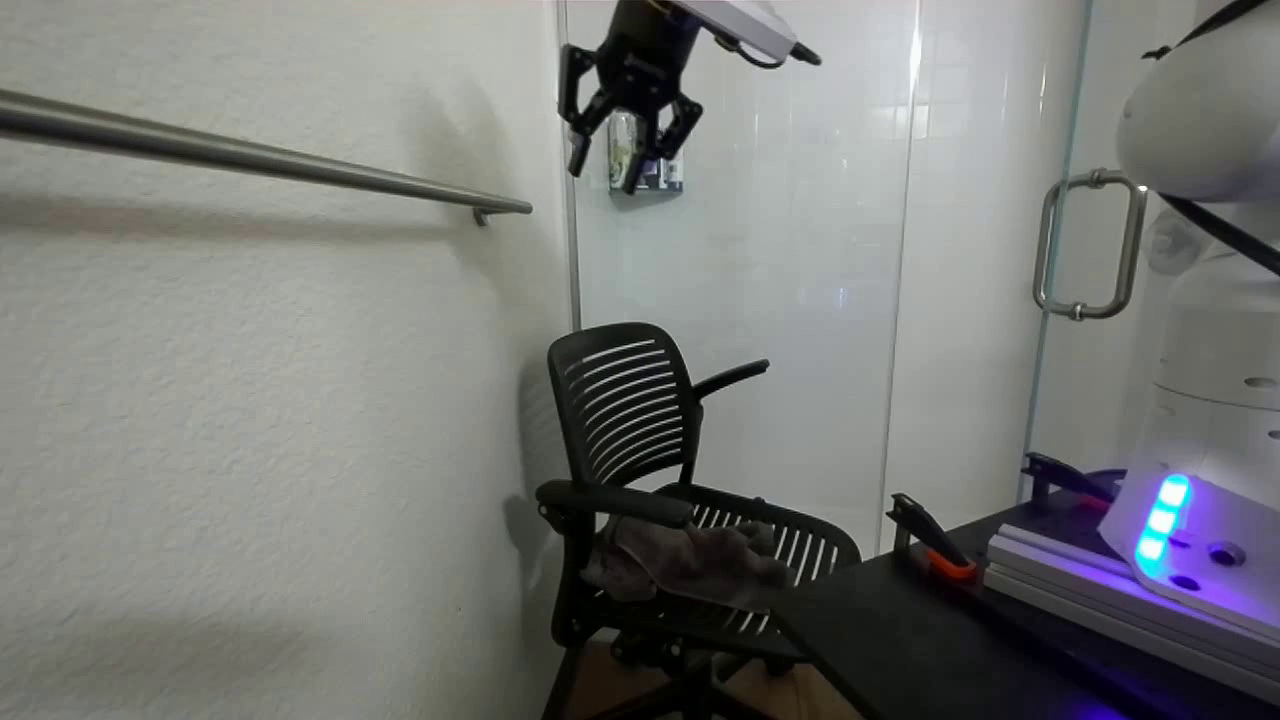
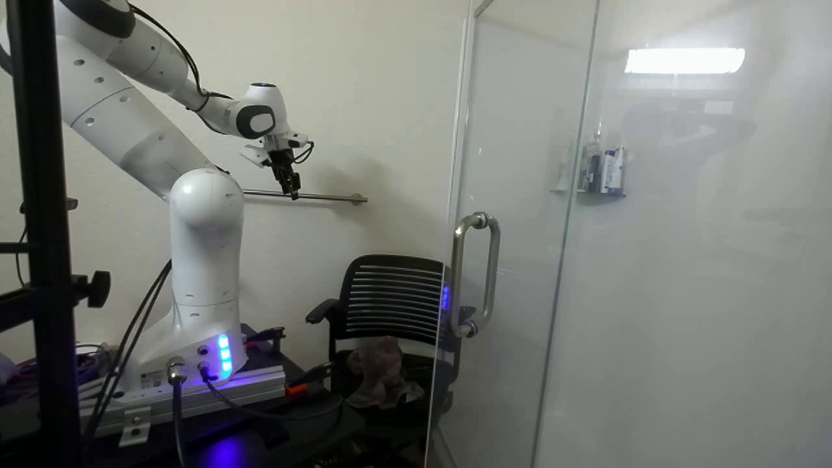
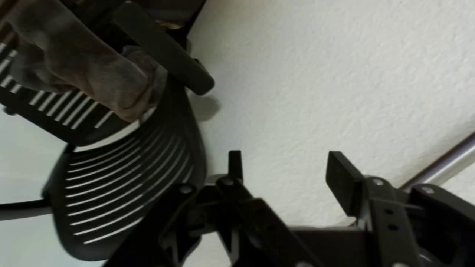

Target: Remove the towels from the black chair and put them on the floor

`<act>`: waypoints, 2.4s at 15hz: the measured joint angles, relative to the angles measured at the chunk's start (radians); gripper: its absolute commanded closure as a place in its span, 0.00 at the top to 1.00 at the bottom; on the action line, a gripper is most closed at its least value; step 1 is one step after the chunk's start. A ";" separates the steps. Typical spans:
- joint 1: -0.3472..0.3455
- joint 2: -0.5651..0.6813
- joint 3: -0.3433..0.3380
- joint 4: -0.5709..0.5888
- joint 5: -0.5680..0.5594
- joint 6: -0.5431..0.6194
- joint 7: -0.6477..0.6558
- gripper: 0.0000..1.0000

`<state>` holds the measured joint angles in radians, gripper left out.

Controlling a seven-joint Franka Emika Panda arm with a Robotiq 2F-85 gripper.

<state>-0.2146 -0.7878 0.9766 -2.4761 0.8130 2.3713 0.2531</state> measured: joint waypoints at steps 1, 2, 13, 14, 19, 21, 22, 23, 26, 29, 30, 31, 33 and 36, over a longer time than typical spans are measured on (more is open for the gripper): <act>0.043 -0.020 -0.062 -0.039 -0.071 -0.026 0.057 0.99; 0.080 -0.041 -0.121 -0.084 -0.128 -0.050 0.101 0.99; 0.199 0.266 -0.769 -0.315 -0.086 -0.007 -0.141 1.00; 0.188 0.331 -0.807 -0.294 -0.062 -0.010 -0.178 1.00; 0.197 0.639 -0.985 -0.163 0.010 -0.087 -0.302 1.00; 0.204 0.764 -0.996 -0.091 0.114 -0.091 -0.436 1.00; 0.212 0.827 -0.991 -0.055 0.148 -0.087 -0.512 1.00; 0.222 0.886 -0.982 -0.022 0.165 -0.081 -0.556 1.00; 0.240 0.968 -0.974 0.029 0.172 -0.075 -0.583 1.00; 0.239 0.971 -0.974 0.034 0.170 -0.075 -0.577 1.00; 0.238 0.985 -0.974 0.040 0.166 -0.075 -0.564 1.00; 0.237 1.018 -0.974 0.052 0.164 -0.075 -0.553 1.00; 0.241 1.135 -0.966 0.095 0.148 -0.075 -0.542 1.00; 0.267 1.339 -0.949 0.189 0.057 -0.035 -0.493 1.00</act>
<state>0.0526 0.5513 0.0280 -2.2872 0.8697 2.3360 -0.2395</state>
